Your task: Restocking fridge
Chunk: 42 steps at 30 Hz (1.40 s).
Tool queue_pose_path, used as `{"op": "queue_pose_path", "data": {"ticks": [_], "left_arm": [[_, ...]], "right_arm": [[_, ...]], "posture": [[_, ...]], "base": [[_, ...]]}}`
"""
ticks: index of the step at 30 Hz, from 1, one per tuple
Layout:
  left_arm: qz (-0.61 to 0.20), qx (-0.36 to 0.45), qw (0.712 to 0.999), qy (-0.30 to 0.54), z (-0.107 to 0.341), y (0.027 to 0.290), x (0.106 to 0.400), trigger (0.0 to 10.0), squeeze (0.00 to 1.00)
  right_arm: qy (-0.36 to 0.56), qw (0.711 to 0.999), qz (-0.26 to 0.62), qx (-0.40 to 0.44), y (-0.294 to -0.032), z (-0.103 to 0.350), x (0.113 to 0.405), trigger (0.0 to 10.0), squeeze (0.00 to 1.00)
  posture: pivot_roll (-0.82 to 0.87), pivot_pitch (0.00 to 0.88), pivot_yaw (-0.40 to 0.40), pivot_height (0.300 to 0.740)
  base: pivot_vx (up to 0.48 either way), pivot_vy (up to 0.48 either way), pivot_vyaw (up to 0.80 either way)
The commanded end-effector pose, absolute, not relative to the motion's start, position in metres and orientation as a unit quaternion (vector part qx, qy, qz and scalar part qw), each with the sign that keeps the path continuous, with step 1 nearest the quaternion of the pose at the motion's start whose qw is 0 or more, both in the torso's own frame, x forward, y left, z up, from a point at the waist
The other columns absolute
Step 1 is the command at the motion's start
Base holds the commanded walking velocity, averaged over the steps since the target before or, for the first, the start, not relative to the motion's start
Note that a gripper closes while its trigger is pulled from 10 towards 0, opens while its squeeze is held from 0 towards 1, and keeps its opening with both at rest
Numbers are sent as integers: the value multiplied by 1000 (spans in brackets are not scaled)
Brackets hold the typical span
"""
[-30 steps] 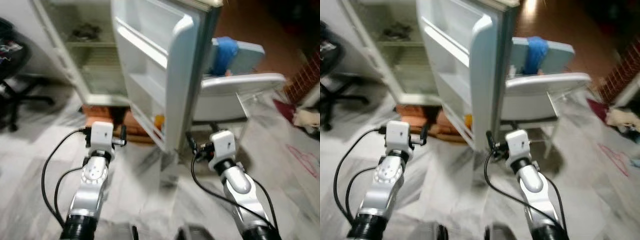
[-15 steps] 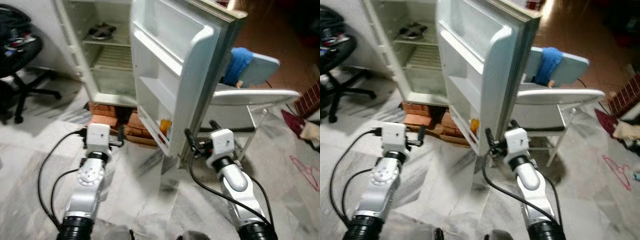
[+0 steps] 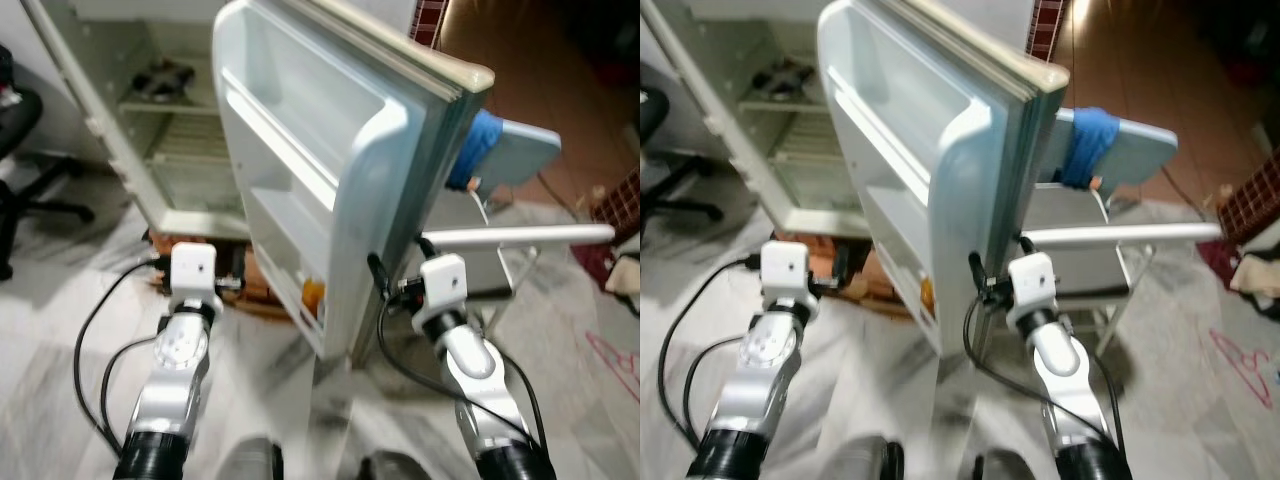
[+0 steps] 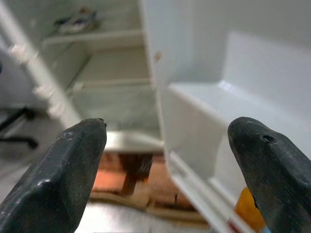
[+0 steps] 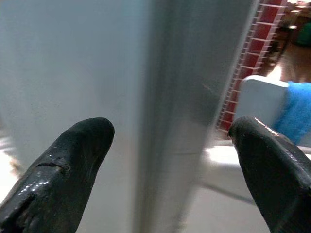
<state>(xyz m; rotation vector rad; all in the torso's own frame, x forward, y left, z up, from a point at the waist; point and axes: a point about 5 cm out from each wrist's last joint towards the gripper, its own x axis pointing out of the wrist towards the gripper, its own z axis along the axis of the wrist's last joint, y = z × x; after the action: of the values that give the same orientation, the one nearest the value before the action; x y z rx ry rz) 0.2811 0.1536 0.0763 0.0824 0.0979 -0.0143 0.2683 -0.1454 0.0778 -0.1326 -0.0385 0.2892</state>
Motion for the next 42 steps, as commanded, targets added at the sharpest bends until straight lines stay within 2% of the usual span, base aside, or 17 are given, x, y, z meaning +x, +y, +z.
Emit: {"op": "queue_pose_path", "data": {"ticks": [1,6,10,16,18,19,20,21,23,27,33,34,38,41,42], "left_arm": [[-9,37,998,58,74,148,278,10000,0],[-19,26,997,73,73,148,274,10000,0],[-79,30,988,128,64,150,250,10000,0],[-82,40,985,146,57,164,227,10000,0],[-60,54,980,181,45,182,203,10000,0],[-60,54,980,181,45,182,203,10000,0],[-48,54,978,194,43,188,195,10000,0],[-45,52,978,196,43,189,195,10000,0],[-46,53,979,192,44,188,198,10000,0],[-65,64,979,183,46,180,202,10000,0],[-69,63,979,183,47,181,204,10000,0],[-69,63,979,183,47,181,204,10000,0],[-73,64,979,181,47,179,205,10000,0],[-65,63,981,172,50,179,210,10000,0],[-61,63,981,171,50,179,211,10000,0]], "right_arm": [[-14,988,135,-70,-152,75,266,10000,0],[-18,988,137,-75,-152,76,265,10000,0],[-17,987,144,-70,-151,76,265,10000,0],[-23,985,165,-48,-149,83,269,10000,0],[-20,974,225,25,-138,95,275,10000,0],[-20,974,225,25,-138,95,275,10000,0],[1,943,313,109,-123,104,269,10000,0],[13,918,368,148,-115,109,262,10000,0],[37,880,440,175,-107,112,251,10000,0],[92,862,482,125,-110,89,240,10000,0],[170,831,517,118,-121,66,216,10000,0],[181,829,516,116,-124,65,215,10000,0],[192,855,472,92,-130,56,221,10000,0],[156,908,382,67,-136,59,241,10000,0],[149,918,362,61,-137,59,245,10000,0]], "posture": [[-14,83,13,740],[-12,84,16,740],[1,92,15,740],[26,97,14,740],[42,100,11,740],[42,100,11,740],[51,99,7,740],[53,99,5,740],[53,96,1,740],[52,95,-2,740],[50,96,1,740],[50,96,1,740],[44,98,5,740],[37,101,1,740],[37,101,1,740]], "base": [[0,0,0],[0,0,640],[0,0,720],[0,0,171],[0,0,0],[0,0,0],[0,0,0],[0,0,0],[0,0,0],[0,0,0],[0,0,0],[0,0,0],[0,0,0],[0,0,0],[0,0,0]]}}
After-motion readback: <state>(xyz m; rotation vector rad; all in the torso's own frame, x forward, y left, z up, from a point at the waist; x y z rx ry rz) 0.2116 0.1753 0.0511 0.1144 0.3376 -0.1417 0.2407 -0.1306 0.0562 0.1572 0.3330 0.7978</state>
